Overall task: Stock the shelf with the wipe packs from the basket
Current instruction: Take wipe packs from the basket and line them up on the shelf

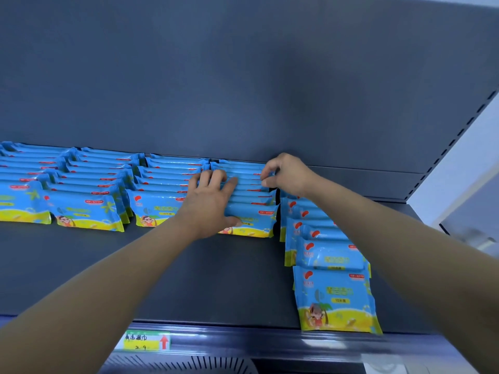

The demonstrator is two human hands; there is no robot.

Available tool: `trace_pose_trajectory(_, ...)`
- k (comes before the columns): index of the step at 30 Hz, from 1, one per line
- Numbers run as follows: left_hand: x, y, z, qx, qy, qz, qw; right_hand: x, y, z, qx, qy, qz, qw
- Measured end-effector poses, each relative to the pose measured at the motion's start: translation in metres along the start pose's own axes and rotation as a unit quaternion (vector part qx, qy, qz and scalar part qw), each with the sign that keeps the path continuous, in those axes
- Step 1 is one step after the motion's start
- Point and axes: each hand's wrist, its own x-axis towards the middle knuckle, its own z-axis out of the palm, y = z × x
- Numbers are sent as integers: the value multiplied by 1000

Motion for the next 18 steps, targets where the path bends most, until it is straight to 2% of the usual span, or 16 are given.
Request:
trace_pose_trajectory(3,-3,2,-2,-5,31,10,999,-3,-5,4,-42,-11,-15,999)
trace_pose_trajectory(7,-5,0,-1,-36,29,15,999,-2,-10,3,-108,-17,-13,994)
trace_pose_trajectory(14,-14,-2,-1,-64,75,16,995,-1,-10,0,-102,-20,7,995)
trace_pose_trajectory(18,-13,-2,-2,-69,70,20,995,-9,-13,0,-112,16,-9,994)
